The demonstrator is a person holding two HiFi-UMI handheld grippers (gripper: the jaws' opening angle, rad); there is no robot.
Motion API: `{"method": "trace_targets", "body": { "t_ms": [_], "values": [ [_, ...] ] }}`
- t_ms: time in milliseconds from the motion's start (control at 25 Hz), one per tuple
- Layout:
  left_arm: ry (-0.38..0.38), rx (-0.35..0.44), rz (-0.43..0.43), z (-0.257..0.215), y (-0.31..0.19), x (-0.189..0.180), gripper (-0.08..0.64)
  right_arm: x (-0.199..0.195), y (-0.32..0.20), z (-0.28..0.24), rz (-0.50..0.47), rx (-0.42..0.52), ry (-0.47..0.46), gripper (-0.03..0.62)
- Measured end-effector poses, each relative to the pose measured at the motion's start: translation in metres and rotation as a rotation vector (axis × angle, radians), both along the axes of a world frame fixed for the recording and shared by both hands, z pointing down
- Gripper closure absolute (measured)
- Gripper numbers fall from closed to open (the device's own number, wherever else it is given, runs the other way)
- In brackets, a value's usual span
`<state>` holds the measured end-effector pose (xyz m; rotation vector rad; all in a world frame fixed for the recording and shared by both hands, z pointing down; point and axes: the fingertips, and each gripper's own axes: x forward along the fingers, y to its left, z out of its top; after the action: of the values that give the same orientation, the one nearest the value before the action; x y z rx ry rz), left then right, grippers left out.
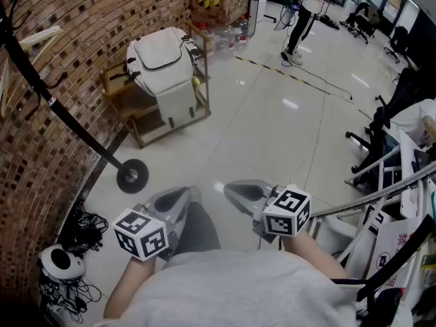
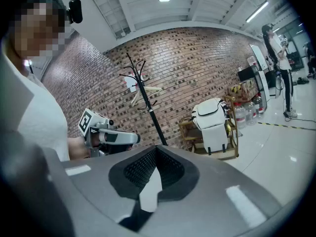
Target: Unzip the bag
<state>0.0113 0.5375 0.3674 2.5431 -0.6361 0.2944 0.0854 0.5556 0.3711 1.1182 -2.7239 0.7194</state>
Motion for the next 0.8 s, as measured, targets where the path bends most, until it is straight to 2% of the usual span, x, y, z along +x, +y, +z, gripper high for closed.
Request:
{"method": "trace_targets", "body": {
  "t_ms": [280,560,800],
  "values": [
    [0.001,-0.049,-0.06,0.013,-0.111,-0.028,0.558,-0.026,-0.113,0.008,-0.044,-0.03,-0.003,0.592],
    [-0.012,-0.102,-0.087,0.038,-0.294,-0.057,0.558,-0.056,-0.285,0.04,-0.06,-0.099,-0.029,0.592],
    [0.006,-0.072,-0.074,0.027,-0.435,-0.064,0.558,-0.067,-0.413,0.035,-0.042,-0.069,0.004,0.592]
  ]
}}
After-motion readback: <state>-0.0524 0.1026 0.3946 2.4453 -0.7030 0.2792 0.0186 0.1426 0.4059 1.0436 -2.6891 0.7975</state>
